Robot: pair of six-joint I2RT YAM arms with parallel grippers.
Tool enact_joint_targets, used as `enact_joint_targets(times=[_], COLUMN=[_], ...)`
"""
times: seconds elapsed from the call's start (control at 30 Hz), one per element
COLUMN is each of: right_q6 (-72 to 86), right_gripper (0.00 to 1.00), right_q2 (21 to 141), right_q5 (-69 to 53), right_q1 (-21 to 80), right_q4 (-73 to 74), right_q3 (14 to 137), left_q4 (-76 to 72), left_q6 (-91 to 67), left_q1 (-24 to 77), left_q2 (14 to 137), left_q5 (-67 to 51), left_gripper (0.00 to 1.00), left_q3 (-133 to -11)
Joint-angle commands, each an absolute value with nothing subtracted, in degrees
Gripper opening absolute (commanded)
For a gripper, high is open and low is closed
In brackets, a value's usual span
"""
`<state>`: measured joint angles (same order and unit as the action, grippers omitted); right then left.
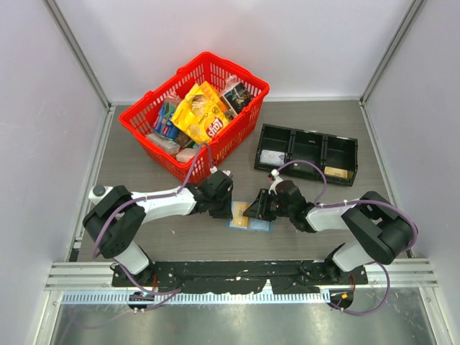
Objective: Take the credit cards out of the card holder
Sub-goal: Remove the credit card from the card holder.
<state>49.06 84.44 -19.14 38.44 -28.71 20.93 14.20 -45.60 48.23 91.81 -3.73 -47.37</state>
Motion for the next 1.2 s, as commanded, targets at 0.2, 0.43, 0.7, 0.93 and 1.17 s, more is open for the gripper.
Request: enact_joint_targets(times=[0.2, 0.43, 0.7, 0.93, 1.17], right_q6=[51.3, 51.9, 49.7, 49.7, 50.4], right_gripper=[0.18, 0.01, 0.14, 0.27, 0.14], right_q2=[85.3, 85.2, 84.5, 87.1, 87.5], right_q5=[-22.8, -22.4, -15.9, -18.6, -21.1], right_q1=[37.3, 37.1, 37.1, 37.2, 36.6], right_q4=[-40.3, -41.8, -25.6, -29.2, -35.9], right_q3=[17.5, 17.1, 21.2, 20.4, 18.6], left_q4=[13.3, 13.5, 13.8, 13.4, 13.5], left_q6=[-47.2, -47.2, -47.1, -47.1, -47.4], left_q1=[47.8, 47.7, 47.7, 47.6, 47.6], left_q2=[94.1, 94.2, 94.7, 95.8, 95.1], left_q5=[-4.7, -4.7, -5.2, -6.2, -5.6], left_gripper=[0.0, 0.0, 0.0, 0.0, 0.0], left_q3=[-45.5, -45.7, -46.2, -46.5, -46.0])
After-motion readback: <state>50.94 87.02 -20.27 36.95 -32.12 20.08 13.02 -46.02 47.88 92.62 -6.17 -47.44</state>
